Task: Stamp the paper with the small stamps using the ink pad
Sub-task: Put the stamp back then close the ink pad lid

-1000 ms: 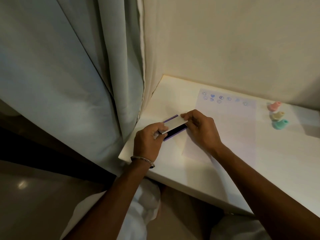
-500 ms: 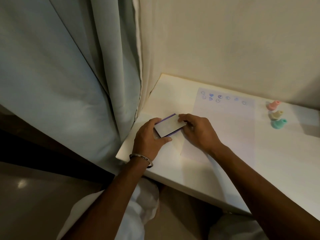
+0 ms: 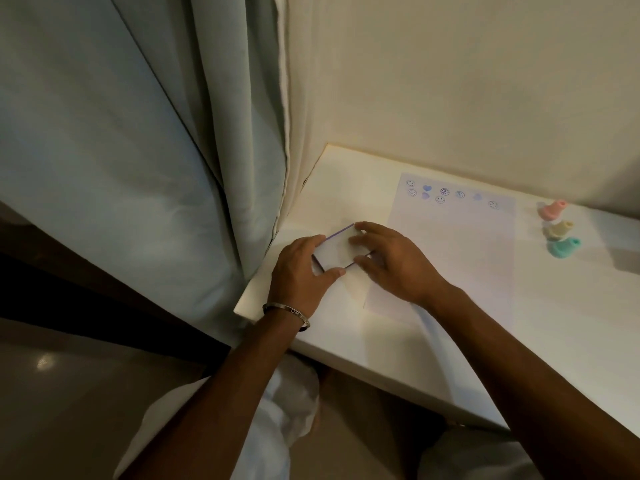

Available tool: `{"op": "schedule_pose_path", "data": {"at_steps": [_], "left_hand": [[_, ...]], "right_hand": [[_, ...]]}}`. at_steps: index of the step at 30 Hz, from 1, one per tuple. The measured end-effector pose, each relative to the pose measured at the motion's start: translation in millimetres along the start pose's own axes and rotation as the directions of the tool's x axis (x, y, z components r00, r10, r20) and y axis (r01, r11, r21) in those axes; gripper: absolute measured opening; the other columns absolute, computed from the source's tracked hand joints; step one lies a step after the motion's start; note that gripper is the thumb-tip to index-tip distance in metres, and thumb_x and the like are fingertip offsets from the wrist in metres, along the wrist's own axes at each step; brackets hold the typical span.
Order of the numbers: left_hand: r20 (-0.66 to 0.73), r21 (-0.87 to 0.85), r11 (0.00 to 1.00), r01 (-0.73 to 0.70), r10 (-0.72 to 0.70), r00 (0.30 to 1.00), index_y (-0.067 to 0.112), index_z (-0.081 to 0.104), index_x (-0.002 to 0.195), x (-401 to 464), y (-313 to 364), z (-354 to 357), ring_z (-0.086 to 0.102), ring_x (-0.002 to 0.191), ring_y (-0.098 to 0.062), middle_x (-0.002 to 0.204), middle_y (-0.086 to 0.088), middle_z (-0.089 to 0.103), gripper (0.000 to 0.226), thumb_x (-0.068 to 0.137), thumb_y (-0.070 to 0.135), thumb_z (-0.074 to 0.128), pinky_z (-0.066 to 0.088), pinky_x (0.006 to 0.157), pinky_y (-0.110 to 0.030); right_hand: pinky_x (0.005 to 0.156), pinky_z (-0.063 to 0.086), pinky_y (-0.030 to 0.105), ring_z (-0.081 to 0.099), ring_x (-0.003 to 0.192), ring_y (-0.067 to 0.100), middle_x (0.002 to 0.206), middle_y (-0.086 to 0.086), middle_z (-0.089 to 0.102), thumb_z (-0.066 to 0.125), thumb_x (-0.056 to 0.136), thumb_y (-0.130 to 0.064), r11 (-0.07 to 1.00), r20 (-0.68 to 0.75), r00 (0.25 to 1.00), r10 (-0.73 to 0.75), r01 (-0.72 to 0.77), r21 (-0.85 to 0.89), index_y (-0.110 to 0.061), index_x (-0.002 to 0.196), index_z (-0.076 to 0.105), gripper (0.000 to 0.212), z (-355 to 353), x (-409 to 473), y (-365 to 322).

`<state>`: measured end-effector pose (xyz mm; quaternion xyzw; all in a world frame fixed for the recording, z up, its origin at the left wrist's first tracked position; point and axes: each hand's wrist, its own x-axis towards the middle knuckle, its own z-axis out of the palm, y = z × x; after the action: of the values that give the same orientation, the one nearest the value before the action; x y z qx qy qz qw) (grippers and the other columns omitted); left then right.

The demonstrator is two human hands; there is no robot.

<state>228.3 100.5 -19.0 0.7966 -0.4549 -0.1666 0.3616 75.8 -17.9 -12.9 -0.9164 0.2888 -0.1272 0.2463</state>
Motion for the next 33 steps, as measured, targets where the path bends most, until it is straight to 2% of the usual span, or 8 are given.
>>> {"op": "schedule_pose_path", "data": {"at_steps": [4, 8, 14, 17, 20, 23, 28, 33], "left_hand": [[0.013, 0.037, 0.999, 0.011, -0.012, 1.000, 0.017, 0.048, 0.134, -1.2, 4.7, 0.1, 0.051, 0.121, -0.020, 0.133, -0.005, 0.055, 0.073, 0.072, 0.043, 0.077, 0.046, 0.097, -0.031], [0.005, 0.106, 0.993, 0.053, -0.054, 0.999, 0.019, 0.042, 0.139, -4.7, 6.3, -1.6, 0.045, 0.126, -0.022, 0.137, -0.006, 0.049, 0.084, 0.069, 0.048, 0.077, 0.044, 0.099, -0.037], [-0.008, -0.001, 0.993, 0.115, -0.115, 0.993, 0.016, 0.048, 0.135, -0.1, 6.6, -6.5, 0.052, 0.122, -0.023, 0.133, -0.006, 0.056, 0.076, 0.069, 0.031, 0.082, 0.049, 0.099, -0.041], [-0.004, -0.049, 0.991, 0.126, -0.127, 0.992, 0.016, 0.047, 0.135, 0.8, 8.0, -7.7, 0.053, 0.121, -0.024, 0.134, -0.007, 0.056, 0.074, 0.070, 0.027, 0.082, 0.051, 0.097, -0.042], [0.058, -0.038, 0.994, 0.100, -0.098, 0.993, 0.013, 0.045, 0.137, 3.3, 7.8, -9.2, 0.052, 0.124, -0.025, 0.136, -0.008, 0.054, 0.074, 0.072, 0.024, 0.081, 0.050, 0.099, -0.043], [0.095, -0.038, 0.995, 0.088, -0.084, 0.992, 0.010, 0.048, 0.135, 6.3, 6.9, -12.8, 0.052, 0.123, -0.025, 0.136, -0.009, 0.054, 0.067, 0.075, 0.016, 0.078, 0.049, 0.100, -0.043], [0.101, -0.030, 0.996, 0.083, -0.080, 0.992, 0.011, 0.051, 0.132, 10.2, 6.9, -17.2, 0.055, 0.116, -0.025, 0.131, -0.008, 0.056, 0.064, 0.074, 0.013, 0.078, 0.051, 0.095, -0.034], [0.117, 0.009, 0.997, 0.074, -0.075, 0.990, 0.014, 0.049, 0.134, 14.8, 4.0, -19.3, 0.052, 0.119, -0.026, 0.135, -0.006, 0.054, 0.067, 0.074, 0.014, 0.079, 0.048, 0.098, -0.039]], "right_hand": [[0.092, 0.049, 0.033, 0.057, 0.114, 0.026, 0.147, 0.008, 0.049, 0.068, 0.090, -0.020, 1.000, -0.027, 1.000, 0.002, -0.002, 0.009, -0.013, 0.121, 0.064, 0.032, 4.1, 0.9, -0.1], [0.089, 0.048, 0.035, 0.057, 0.099, 0.025, 0.133, 0.005, 0.059, 0.074, 0.087, -0.025, 0.999, -0.039, 0.999, -0.007, 0.009, 0.036, -0.010, 0.130, 0.054, 0.050, 5.6, -0.1, 0.6], [0.084, 0.041, 0.020, 0.057, 0.099, 0.019, 0.132, 0.004, 0.058, 0.078, 0.083, -0.027, 0.999, -0.051, 0.999, 0.009, -0.007, 0.048, -0.013, 0.130, 0.055, 0.054, 9.8, 3.4, 2.7], [0.072, 0.038, 0.006, 0.051, 0.081, 0.006, 0.134, 0.004, 0.056, 0.079, 0.081, -0.027, 0.997, -0.046, 0.999, 0.029, -0.025, 0.078, -0.013, 0.138, 0.051, 0.064, 9.5, 7.4, 3.7], [0.065, 0.037, 0.003, 0.049, 0.073, 0.002, 0.146, 0.001, 0.048, 0.078, 0.083, -0.029, 0.996, -0.018, 0.999, 0.036, -0.034, 0.086, -0.020, 0.145, 0.044, 0.071, 11.4, 8.8, 4.4], [0.072, 0.035, 0.006, 0.049, 0.087, 0.004, 0.144, 0.000, 0.050, 0.076, 0.084, -0.030, 0.996, -0.002, 1.000, 0.030, -0.030, 0.079, -0.023, 0.146, 0.041, 0.071, 11.9, 9.4, 3.9], [0.096, 0.041, 0.030, 0.051, 0.115, 0.026, 0.138, 0.008, 0.052, 0.074, 0.085, -0.035, 0.999, 0.019, 0.999, -0.027, 0.028, -0.031, -0.016, 0.146, 0.042, 0.072, 11.2, 11.8, 4.3], [0.088, 0.042, 0.039, 0.047, 0.113, 0.028, 0.135, 0.006, 0.051, 0.072, 0.085, -0.041, 0.985, 0.039, 0.999, -0.037, 0.043, -0.166, -0.020, 0.146, 0.041, 0.071, 8.1, 16.7, 2.4]]}}
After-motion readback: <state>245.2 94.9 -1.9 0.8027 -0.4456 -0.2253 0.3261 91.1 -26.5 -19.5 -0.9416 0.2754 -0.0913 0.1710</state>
